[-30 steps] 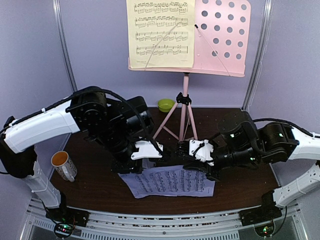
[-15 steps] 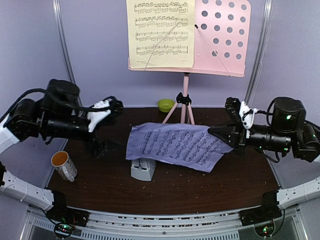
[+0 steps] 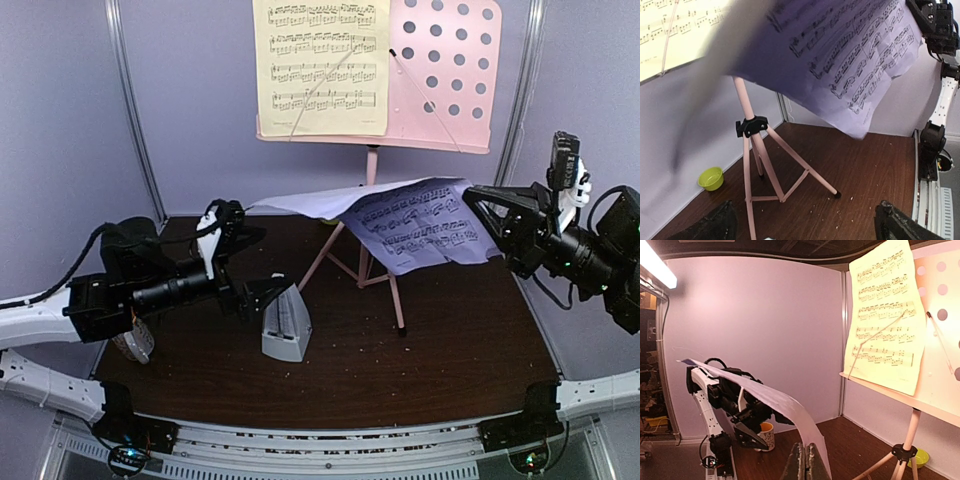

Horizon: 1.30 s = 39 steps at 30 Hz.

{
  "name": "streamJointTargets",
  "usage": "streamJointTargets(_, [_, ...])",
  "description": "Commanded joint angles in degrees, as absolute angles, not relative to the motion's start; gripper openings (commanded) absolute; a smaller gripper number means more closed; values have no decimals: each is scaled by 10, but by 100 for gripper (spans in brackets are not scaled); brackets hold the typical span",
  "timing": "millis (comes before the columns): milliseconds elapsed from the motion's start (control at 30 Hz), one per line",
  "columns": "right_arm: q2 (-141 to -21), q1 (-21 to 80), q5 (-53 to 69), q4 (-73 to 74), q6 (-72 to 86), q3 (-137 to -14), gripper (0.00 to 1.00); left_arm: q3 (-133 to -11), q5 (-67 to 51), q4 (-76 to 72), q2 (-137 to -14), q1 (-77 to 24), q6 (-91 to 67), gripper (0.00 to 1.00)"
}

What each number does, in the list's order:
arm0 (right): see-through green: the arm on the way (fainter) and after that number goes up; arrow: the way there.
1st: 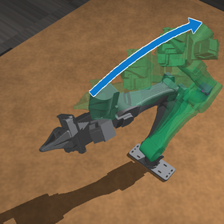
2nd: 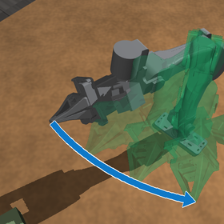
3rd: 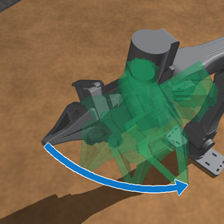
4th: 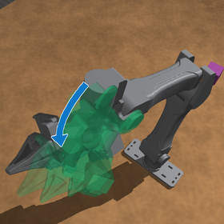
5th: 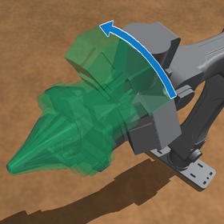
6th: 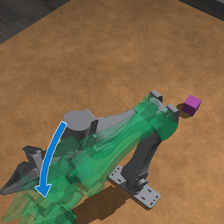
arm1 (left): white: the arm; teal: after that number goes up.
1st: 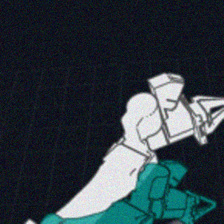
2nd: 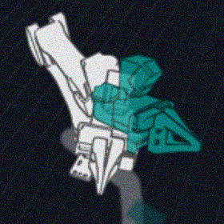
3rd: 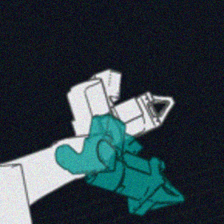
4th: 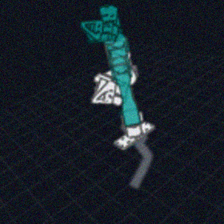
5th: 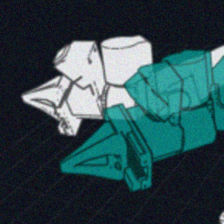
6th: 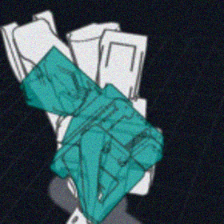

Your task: Set up the instrument practice props

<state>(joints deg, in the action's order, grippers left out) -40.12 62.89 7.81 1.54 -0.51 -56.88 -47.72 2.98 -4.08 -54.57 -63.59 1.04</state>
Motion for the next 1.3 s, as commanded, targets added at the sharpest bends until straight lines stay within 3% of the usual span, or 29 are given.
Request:
streamJointTargets(0, [-392,623,143,-52,50,-556,0,-479,18,-293,-586,-639,-11,98])
streamJointTargets(167, [-379,621,162,-66,76,-541,0,-484,13,-415,-627,-639,-25,98])
streamJointTargets(500, [-359,609,189,-115,119,-494,0,-548,-75,-456,-668,-640,-60,94])
streamJointTargets(600, [-354,602,197,-130,133,-480,0,-564,-98,-457,-671,-640,-69,79])
streamJointTargets(733, [-353,589,204,-152,154,-464,0,-585,-131,-465,-681,-640,-89,53])
streamJointTargets(933, [-357,583,170,-144,141,-457,1,-624,-158,-414,-686,-640,-98,0])
streamJointTargets(1000, [-362,581,156,-110,119,-469,20,-640,-150,-371,-683,-640,-96,0])
streamJointTargets(1133, [-373,581,138,-20,61,-520,70,-683,-118,-247,-683,-640,-93,0])
streamJointTargets(1267, [-390,582,83,66,15,-575,83,-736,-107,-121,-697,-640,-74,0])
